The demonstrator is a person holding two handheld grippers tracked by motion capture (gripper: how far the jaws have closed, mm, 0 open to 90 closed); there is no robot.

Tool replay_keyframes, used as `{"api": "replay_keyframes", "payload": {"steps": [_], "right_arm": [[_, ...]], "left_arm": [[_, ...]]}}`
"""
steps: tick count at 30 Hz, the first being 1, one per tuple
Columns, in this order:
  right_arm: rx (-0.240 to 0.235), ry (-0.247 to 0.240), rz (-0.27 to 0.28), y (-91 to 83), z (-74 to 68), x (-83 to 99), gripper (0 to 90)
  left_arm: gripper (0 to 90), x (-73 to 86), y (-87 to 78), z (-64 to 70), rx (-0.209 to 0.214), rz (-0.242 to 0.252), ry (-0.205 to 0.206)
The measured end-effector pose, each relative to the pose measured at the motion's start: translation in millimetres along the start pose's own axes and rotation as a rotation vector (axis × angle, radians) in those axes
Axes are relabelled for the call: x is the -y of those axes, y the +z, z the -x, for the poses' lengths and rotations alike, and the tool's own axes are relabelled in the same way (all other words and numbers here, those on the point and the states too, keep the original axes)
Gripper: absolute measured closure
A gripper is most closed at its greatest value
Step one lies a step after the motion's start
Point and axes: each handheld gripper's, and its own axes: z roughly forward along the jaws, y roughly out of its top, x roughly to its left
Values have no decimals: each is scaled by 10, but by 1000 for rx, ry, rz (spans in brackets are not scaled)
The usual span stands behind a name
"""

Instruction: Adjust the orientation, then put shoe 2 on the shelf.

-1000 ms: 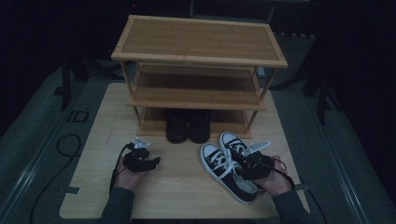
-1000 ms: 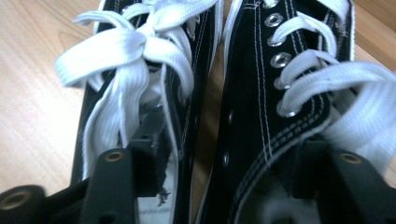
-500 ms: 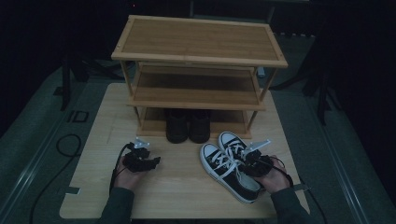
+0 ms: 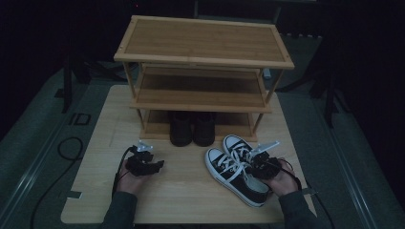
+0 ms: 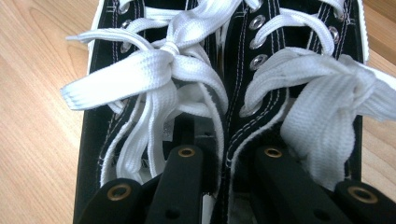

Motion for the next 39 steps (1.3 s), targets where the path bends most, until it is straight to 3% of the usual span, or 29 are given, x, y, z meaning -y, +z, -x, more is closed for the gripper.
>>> {"api": "replay_keyframes", "payload": {"steps": [18, 30, 39], "right_arm": [[-4, 11, 20, -139, 97, 33, 849], [11, -19, 24, -200, 106, 15, 849], [-2, -47, 24, -264, 95, -16, 849]], "left_arm": [[451, -2, 4, 0, -1, 3, -1], [448, -3, 6, 2, -2, 2, 3], [447, -2, 9, 8, -6, 4, 5]]}}
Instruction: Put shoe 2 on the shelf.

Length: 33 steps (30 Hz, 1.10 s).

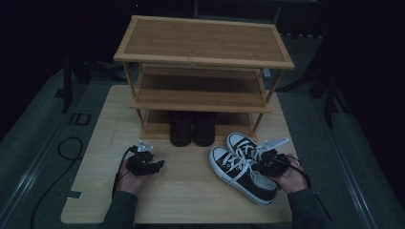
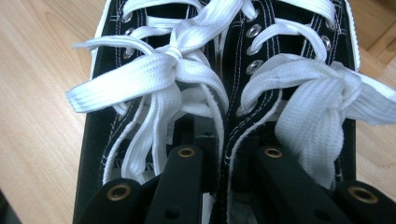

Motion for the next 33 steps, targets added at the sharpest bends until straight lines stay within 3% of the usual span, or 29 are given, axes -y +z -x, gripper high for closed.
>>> {"api": "replay_keyframes", "payload": {"steps": [15, 33], "right_arm": [[0, -51, 10, -212, 13, -141, 848], [-33, -117, 34, -393, 5, -310, 847]], "left_arm": [[445, 4, 1, 8, -4, 2, 2], [444, 3, 1, 13, -4, 1, 2]]}}
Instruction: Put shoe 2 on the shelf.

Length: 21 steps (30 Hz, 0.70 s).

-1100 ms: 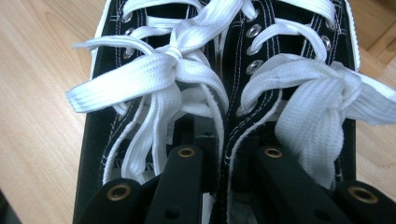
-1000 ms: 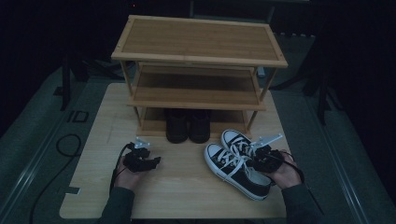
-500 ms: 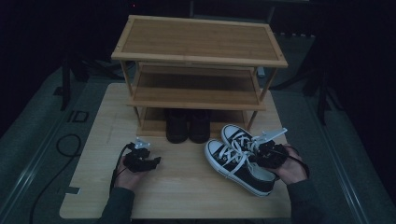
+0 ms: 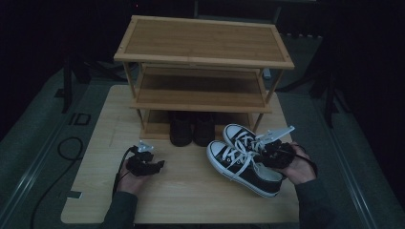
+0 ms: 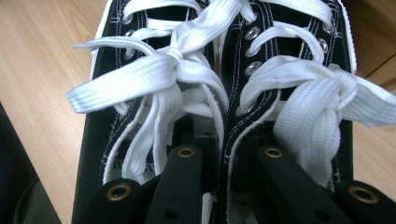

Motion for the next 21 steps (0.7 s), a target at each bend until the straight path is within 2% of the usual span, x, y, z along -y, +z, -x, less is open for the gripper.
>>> {"api": "replay_keyframes", "payload": {"steps": [21], "right_arm": [[-31, -99, 11, -161, -34, -303, 847]], "left_arm": [[442, -1, -2, -1, 1, -2, 2]]}}
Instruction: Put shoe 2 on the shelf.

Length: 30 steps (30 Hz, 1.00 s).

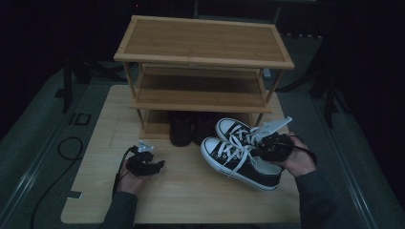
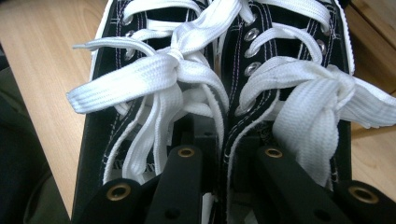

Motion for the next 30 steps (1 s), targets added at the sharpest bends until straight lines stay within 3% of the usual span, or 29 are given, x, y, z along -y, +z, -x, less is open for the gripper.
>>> {"api": "replay_keyframes", "payload": {"steps": [10, 30], "right_arm": [[-19, -33, 28, -33, 4, -89, 847], [-57, -132, 31, -41, -64, -333, 847]], "left_arm": [[441, 1, 0, -4, 2, 1, -2], [440, 0, 2, -4, 2, 4, -4]]}}
